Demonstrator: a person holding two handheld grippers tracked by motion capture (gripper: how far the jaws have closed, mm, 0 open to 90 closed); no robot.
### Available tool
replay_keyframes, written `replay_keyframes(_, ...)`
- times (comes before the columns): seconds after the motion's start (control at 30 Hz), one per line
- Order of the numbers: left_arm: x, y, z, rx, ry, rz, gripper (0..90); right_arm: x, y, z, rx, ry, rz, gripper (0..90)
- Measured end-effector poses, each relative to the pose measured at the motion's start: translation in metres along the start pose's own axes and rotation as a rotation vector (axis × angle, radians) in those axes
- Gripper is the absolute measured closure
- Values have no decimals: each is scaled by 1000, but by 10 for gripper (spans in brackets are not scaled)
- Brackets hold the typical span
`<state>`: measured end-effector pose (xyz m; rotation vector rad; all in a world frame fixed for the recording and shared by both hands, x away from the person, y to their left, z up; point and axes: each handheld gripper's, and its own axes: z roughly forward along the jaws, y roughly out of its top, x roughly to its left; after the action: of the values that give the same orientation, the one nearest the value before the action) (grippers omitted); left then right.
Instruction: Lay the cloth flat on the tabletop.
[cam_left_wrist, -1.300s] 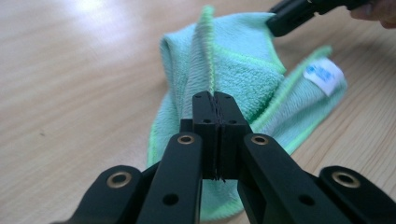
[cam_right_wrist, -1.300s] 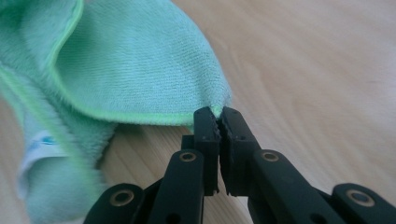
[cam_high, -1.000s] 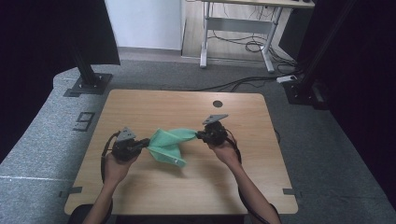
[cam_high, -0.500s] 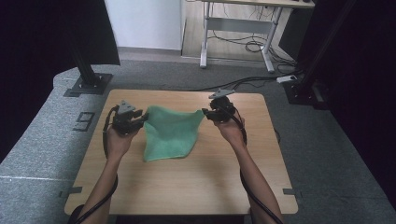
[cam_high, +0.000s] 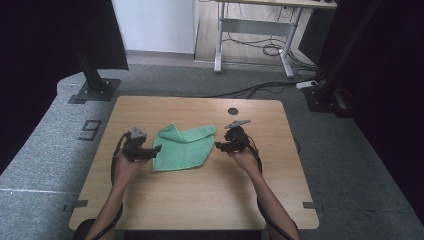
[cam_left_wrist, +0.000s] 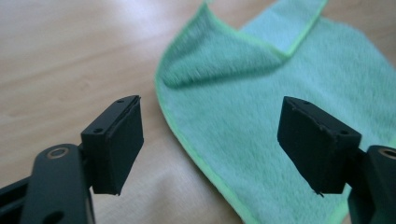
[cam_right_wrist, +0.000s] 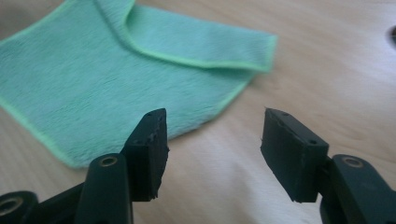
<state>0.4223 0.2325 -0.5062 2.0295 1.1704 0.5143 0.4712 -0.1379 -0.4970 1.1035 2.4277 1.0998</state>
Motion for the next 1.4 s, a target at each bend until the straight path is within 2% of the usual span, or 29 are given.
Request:
replay_keyframes(0.07, -1, -6, 4, 15, 1, -1, 203, 13, -5, 10, 1, 30, -25, 392)
replay_keyframes(0.1, -1, -9, 7, 22, -3, -6, 203, 13, -5, 10, 1, 30, -25, 392)
replay_keyframes(0.2, -1, -17, 12, 38, -2, -11, 171, 29, -7, 24, 9, 42, -63, 349)
replay_keyframes(0.23, -1, -18, 14, 45, 0, -11, 171, 29, -7, 24, 9, 42, -63, 349)
replay_keyframes(0.4, -1, -25, 21, 74, 16, -8, 141, 37, -9, 41, 2, 14, -42, 219)
replay_keyframes(0.47, -2, -28, 26, 106, 11, -7, 140, 36, -15, 52, 18, -9, -18, 185)
replay_keyframes(0.53, -2, -30, 27, 102, 11, -8, 135, 36, -18, 55, 28, -10, -12, 175)
replay_keyframes(0.6, -3, -29, 28, 104, 15, -9, 128, 36, -22, 58, 24, -31, -23, 142)
replay_keyframes(0.77, -6, -31, 26, 103, 18, -8, 138, 40, -23, 54, 34, -41, -41, 172)
replay_keyframes(0.97, -17, -34, 21, 116, -10, 18, 139, 42, -39, 42, 3, -36, -40, 165)
replay_keyframes(1.4, -62, -47, 5, 137, -90, 96, 139, 48, -73, 6, 23, -31, -49, 163)
